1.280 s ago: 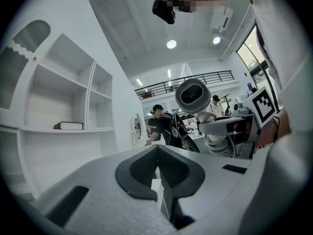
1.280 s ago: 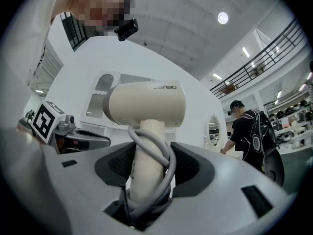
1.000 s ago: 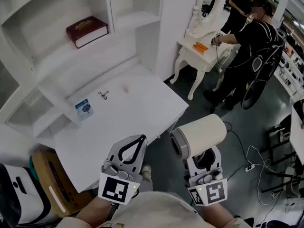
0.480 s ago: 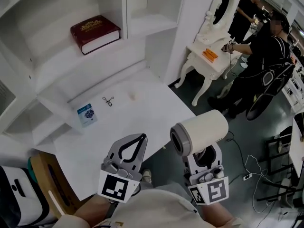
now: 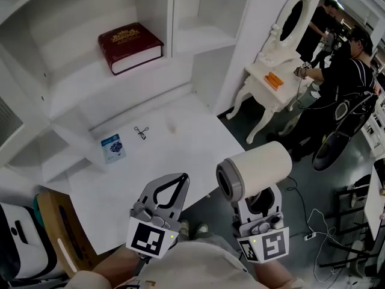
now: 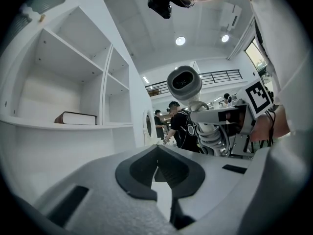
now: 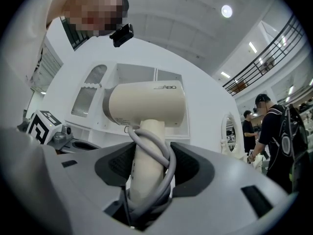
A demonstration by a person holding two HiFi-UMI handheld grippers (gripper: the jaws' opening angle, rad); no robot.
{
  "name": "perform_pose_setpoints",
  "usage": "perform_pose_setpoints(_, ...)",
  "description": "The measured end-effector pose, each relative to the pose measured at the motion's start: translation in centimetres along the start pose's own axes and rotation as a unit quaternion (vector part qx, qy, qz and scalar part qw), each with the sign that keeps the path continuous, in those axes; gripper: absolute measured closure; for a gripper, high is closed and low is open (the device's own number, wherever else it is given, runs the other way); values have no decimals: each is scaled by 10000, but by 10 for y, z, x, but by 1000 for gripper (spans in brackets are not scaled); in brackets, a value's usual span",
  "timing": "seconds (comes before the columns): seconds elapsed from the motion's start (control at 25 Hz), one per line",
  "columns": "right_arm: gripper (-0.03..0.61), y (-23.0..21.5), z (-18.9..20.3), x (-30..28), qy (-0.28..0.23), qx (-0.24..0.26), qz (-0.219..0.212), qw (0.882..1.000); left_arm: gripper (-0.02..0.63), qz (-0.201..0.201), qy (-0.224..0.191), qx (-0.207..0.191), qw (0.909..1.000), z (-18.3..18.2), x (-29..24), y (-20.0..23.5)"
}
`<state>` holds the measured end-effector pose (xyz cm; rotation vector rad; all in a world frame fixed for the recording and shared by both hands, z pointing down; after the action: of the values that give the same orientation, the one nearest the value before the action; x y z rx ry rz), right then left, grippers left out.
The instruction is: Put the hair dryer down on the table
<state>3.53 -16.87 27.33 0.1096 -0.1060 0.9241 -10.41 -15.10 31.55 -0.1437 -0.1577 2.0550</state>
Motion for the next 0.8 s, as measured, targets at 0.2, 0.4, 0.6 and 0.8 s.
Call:
perform_pose_setpoints(0.2,367,-6,-4,2,-47,-39,-147,9999,600,-87,101,83,9999,-1,-5,-7)
perform_pose_setpoints(0.4,367,-11,-9,-1,-78,-81,-332,9994,600,-248,118,170,9995,-7,-9,-9)
perform_pose_setpoints(0.6,367,-17,-7,0,-79,-138,-388,9991,600,-325,124,106,9993,-11,-12,-12)
perform_pose_setpoints(0.8,367,-22,-3,1,-39,-158,-416,9990,600,-344,152,66,9993,-12,-16,-16)
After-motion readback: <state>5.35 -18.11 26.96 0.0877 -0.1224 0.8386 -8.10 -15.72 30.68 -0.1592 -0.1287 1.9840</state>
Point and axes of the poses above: the fingertips, and each gripper's own axes: x backward along the fingers, y to its left, z out of its underside, the point moved 2 cm from there along x, backward along the fingers, and after that the axes turned 1 degree about -x, right-handed, at the moved point
